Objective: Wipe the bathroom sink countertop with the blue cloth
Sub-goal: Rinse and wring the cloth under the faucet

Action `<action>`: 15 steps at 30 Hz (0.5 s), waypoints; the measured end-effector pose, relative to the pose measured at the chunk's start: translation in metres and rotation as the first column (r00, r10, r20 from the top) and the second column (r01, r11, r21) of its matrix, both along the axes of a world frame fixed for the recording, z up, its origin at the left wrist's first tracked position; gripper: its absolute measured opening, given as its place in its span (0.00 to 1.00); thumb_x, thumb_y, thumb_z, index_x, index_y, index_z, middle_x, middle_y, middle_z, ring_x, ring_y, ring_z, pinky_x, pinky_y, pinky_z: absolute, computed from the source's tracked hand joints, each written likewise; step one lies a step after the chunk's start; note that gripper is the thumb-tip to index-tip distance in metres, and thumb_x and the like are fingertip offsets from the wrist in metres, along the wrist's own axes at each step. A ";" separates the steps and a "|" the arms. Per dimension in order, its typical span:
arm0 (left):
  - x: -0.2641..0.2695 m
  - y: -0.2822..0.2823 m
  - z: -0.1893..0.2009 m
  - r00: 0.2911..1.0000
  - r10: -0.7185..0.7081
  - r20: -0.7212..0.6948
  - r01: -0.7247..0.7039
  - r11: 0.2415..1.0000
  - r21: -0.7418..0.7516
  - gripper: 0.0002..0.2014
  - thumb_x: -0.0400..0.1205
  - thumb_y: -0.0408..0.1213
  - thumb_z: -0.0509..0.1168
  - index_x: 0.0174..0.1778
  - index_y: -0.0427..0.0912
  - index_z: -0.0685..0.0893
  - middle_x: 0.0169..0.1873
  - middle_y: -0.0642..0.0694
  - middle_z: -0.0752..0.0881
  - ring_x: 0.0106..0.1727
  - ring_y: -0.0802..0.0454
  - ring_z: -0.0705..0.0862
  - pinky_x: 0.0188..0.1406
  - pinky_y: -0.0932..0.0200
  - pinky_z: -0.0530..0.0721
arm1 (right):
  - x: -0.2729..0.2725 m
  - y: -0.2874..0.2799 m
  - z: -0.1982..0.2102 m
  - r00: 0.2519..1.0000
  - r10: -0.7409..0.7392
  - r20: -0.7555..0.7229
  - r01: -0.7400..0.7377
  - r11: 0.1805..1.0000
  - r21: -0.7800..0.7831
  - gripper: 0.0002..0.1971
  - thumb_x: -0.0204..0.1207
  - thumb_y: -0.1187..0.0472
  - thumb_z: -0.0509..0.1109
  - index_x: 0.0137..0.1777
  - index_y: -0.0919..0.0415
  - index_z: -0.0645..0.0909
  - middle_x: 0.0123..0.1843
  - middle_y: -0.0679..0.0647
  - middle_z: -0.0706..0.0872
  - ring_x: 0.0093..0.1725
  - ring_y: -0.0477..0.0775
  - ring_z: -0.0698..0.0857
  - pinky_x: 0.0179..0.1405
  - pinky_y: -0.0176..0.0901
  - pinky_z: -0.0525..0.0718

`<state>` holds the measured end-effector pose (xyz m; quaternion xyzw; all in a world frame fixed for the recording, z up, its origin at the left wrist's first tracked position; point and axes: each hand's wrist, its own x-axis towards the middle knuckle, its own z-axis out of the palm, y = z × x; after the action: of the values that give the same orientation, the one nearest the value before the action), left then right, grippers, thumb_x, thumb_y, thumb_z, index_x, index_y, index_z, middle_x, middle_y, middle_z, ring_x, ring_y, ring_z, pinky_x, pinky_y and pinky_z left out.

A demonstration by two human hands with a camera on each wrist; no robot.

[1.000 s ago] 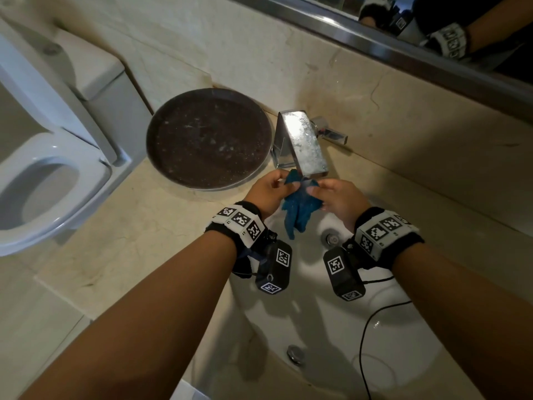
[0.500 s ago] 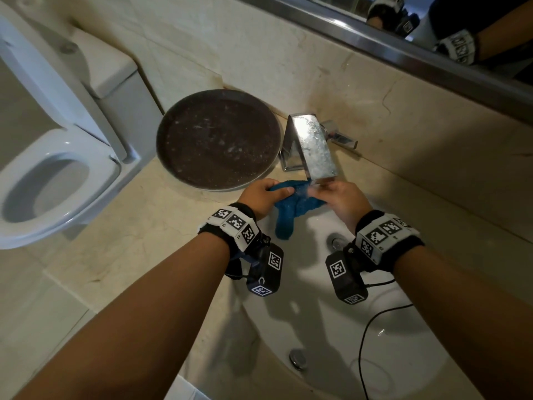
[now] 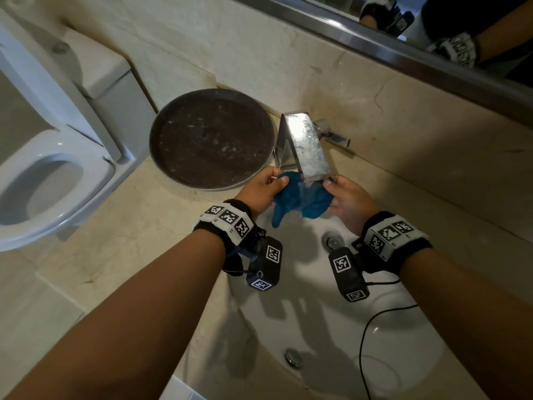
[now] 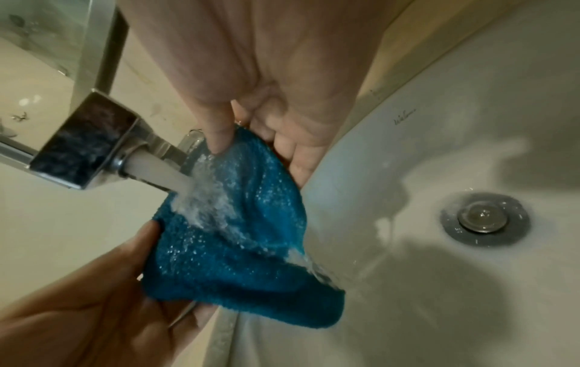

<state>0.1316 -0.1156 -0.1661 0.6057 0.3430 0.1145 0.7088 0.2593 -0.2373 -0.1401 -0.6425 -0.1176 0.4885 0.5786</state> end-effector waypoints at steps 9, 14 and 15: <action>-0.012 0.004 -0.003 0.972 -0.002 -0.235 -0.013 0.998 -0.061 0.11 0.85 0.44 0.58 0.56 0.41 0.78 0.47 0.45 0.81 0.49 0.49 0.79 0.46 0.54 0.79 | -0.007 0.004 -0.003 0.999 -0.008 -0.044 0.008 1.000 0.014 0.07 0.84 0.62 0.57 0.53 0.58 0.77 0.50 0.55 0.85 0.49 0.53 0.86 0.37 0.40 0.88; 0.000 -0.018 -0.002 0.976 -0.106 -0.191 0.027 0.925 -0.378 0.27 0.84 0.59 0.50 0.64 0.41 0.78 0.49 0.43 0.84 0.53 0.45 0.81 0.54 0.52 0.78 | -0.019 0.006 -0.006 0.980 0.191 -0.050 -0.193 0.980 -0.038 0.11 0.80 0.64 0.61 0.61 0.62 0.77 0.56 0.59 0.84 0.57 0.58 0.83 0.53 0.47 0.84; 0.005 -0.020 -0.003 0.987 -0.075 -0.142 0.010 0.912 -0.411 0.25 0.84 0.58 0.52 0.62 0.42 0.78 0.48 0.42 0.84 0.51 0.45 0.81 0.50 0.53 0.79 | -0.020 0.006 -0.006 0.966 0.252 -0.056 -0.255 0.965 -0.055 0.11 0.80 0.64 0.62 0.61 0.62 0.77 0.56 0.59 0.84 0.55 0.56 0.84 0.51 0.45 0.84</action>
<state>0.1365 -0.1360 -0.1696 0.4584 0.3999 -0.0224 0.7934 0.2388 -0.2316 -0.1458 -0.6276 -0.1694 0.5773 0.4941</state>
